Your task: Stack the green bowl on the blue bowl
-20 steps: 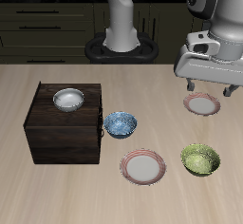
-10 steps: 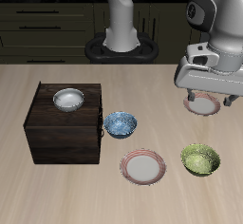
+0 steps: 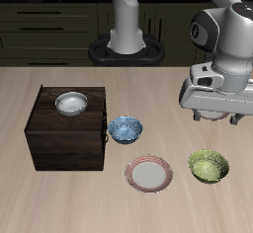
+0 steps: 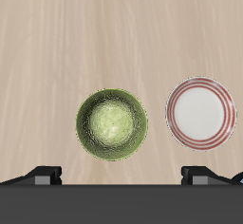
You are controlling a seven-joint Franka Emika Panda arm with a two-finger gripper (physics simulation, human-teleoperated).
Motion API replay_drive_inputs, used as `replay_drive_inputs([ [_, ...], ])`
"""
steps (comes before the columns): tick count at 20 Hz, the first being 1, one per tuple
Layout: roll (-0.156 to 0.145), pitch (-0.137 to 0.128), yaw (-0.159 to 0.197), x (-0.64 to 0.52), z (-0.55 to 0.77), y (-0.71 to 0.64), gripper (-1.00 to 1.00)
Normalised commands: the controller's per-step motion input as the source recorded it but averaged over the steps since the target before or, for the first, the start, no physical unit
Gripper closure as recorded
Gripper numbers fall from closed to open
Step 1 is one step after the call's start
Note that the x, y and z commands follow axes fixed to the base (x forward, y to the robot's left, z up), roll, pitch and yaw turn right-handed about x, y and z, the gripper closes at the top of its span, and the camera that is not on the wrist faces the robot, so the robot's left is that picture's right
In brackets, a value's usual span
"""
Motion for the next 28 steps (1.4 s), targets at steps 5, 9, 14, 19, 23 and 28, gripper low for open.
replay_drive_inputs([
  [5, -0.002, 0.014, 0.007, 0.05, -0.24, -0.15, -1.0],
  [9, -0.001, 0.019, -0.029, 0.11, -0.18, -0.07, -1.0],
  [14, -0.001, 0.012, -0.025, 0.01, -0.19, -0.03, -1.0],
  [19, 0.006, 0.015, -0.014, 0.02, -0.19, -0.07, -1.0],
  [23, -0.012, 0.008, -0.019, 0.04, -0.22, -0.1, -1.0],
  [28, 0.028, -0.043, 0.022, -0.16, -0.21, 0.06, -1.0],
])
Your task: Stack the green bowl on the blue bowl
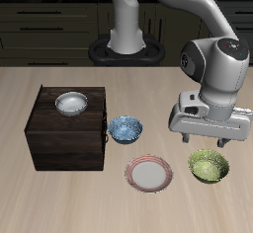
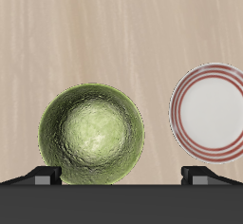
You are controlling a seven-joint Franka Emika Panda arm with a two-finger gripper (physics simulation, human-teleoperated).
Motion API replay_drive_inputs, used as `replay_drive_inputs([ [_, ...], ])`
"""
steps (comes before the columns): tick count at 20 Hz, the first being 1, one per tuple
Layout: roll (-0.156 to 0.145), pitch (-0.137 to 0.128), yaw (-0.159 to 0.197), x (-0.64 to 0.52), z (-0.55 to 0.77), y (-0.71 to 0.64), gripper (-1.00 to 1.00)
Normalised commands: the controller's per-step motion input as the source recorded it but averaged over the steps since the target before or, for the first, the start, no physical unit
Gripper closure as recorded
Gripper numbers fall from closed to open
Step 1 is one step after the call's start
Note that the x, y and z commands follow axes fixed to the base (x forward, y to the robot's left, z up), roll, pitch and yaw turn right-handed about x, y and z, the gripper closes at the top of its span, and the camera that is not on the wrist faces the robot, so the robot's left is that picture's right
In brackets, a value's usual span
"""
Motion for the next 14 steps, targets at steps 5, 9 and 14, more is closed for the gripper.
replay_drive_inputs([
  [5, 0.042, -0.049, 0.086, -0.15, -0.2, 0.08, -1.0],
  [9, -0.034, -0.004, 0.052, 0.06, -0.21, -0.18, -1.0],
  [14, -0.008, 0.011, -0.008, 0.05, -0.12, -0.1, -1.0],
])
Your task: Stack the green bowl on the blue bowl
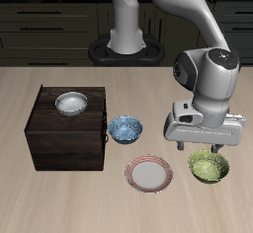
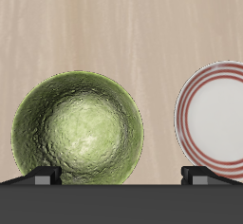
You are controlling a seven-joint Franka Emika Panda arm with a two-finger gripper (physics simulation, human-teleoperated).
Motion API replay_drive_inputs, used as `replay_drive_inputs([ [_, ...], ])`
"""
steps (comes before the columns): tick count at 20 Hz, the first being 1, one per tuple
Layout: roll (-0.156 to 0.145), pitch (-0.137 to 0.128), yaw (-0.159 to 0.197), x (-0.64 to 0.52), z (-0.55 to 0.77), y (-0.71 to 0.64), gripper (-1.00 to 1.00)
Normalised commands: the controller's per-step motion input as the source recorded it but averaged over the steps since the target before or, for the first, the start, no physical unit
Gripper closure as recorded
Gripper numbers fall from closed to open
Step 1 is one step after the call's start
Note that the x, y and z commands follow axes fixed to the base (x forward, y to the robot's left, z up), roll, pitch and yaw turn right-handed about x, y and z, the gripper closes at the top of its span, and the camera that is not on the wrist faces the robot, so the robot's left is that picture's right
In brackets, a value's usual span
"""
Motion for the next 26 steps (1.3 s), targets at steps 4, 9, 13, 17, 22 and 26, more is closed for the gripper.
replay_drive_inputs([
  [4, 0.005, 0.01, 0.001, 0.01, -0.15, 0.0, -1.0],
  [9, 0.018, 0.018, 0.009, 0.02, -0.19, 0.09, -1.0],
  [13, -0.008, 0.023, -0.001, 0.02, -0.17, -0.02, -1.0],
  [17, 0.004, 0.032, -0.007, -0.01, -0.21, -0.03, -1.0],
  [22, 0.004, 0.044, 0.001, 0.02, -0.25, -0.01, -1.0],
  [26, 0.046, 0.06, -0.013, -0.01, -0.21, -0.01, -1.0],
])
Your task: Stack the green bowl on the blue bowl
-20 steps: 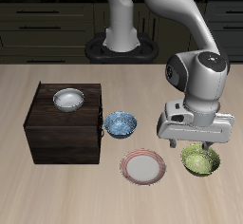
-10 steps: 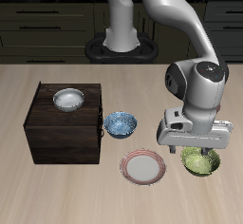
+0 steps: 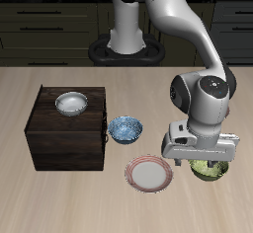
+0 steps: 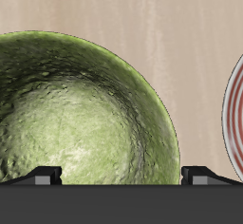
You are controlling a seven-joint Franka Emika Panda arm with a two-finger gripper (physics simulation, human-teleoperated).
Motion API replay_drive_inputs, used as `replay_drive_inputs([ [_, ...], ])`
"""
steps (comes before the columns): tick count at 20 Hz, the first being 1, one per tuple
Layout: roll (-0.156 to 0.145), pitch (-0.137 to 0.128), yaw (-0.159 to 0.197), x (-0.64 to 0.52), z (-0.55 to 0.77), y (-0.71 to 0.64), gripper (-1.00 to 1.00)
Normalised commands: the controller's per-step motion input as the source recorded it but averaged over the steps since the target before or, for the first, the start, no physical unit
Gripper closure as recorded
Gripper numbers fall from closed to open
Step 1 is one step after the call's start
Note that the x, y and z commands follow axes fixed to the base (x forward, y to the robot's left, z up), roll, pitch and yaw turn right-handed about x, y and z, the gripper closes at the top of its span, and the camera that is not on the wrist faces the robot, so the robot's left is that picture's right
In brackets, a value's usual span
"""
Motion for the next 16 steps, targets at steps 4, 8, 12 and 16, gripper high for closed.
replay_drive_inputs([
  [4, -0.012, 0.024, -0.029, -0.01, -0.07, -0.16, 1.0],
  [8, -0.004, -0.039, -0.001, -0.02, 0.26, -0.17, 1.0],
  [12, -0.001, -0.028, -0.007, -0.05, 0.28, -0.16, 1.0],
  [16, -0.006, -0.04, 0.024, -0.04, 0.25, -0.16, 1.0],
])
